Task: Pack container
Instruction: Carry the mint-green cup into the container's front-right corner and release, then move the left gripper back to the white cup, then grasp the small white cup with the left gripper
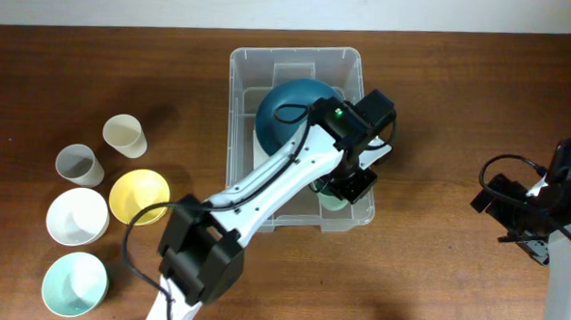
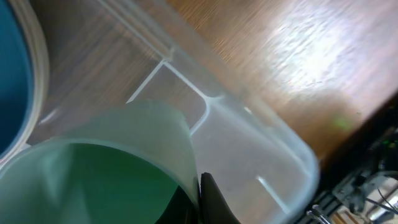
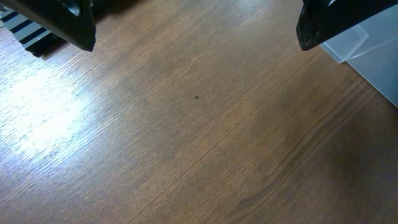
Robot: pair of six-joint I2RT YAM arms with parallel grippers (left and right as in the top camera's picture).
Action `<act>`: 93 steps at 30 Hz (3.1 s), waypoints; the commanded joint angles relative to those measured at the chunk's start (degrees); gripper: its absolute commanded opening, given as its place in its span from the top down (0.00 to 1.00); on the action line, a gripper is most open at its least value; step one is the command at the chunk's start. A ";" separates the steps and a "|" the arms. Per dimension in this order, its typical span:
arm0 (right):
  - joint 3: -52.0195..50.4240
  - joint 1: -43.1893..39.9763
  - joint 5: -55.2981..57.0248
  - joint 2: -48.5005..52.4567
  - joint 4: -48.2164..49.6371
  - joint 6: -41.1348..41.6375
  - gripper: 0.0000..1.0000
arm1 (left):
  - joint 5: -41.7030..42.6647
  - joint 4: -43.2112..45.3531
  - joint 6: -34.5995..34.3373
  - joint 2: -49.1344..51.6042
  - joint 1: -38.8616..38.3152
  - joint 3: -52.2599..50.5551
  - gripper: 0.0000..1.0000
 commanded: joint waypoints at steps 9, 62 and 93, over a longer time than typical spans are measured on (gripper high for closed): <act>-0.07 -0.39 -0.35 -0.07 -0.04 0.46 0.01 | 0.17 1.92 0.31 3.28 0.20 -0.37 0.88; -0.07 -0.39 -0.35 -0.07 -0.04 0.26 0.01 | -14.84 11.52 -2.47 6.14 52.61 -10.19 0.33; -0.07 -0.39 -0.35 -0.07 -0.07 0.26 0.01 | -11.41 -19.91 -2.05 -0.35 14.27 29.88 1.00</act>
